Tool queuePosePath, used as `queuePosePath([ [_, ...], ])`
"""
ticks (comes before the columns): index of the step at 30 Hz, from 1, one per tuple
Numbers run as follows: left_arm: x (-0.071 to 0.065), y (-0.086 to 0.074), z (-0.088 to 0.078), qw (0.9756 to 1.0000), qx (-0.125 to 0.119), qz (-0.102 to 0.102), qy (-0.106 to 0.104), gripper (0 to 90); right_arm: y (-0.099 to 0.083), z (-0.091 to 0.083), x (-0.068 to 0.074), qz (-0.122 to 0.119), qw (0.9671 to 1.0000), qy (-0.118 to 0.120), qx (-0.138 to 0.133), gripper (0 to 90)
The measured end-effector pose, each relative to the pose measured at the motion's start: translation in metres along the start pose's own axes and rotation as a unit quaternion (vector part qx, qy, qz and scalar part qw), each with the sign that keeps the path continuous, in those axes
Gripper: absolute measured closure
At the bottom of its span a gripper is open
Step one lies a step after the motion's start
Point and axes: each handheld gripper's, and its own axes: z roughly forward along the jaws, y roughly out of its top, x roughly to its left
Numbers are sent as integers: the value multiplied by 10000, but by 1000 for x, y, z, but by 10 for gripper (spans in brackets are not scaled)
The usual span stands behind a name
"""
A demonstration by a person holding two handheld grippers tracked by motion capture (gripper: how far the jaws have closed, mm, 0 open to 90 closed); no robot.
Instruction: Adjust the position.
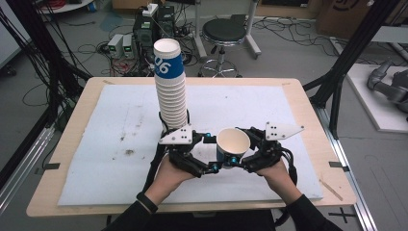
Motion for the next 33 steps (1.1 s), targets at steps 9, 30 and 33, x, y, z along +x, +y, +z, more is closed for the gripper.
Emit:
queuePosePath([
  [9,-2,6,-41,9989,-30,162,441,155,-2,-7,-4,-13,9999,-156,-24,205],
  [30,0,0,-90,9933,-129,298,1107,155,-5,-12,-13,-40,9995,-299,39,205],
  [33,1,-2,-90,9936,-115,277,1089,155,-5,-12,-13,-52,9994,-349,8,205],
])
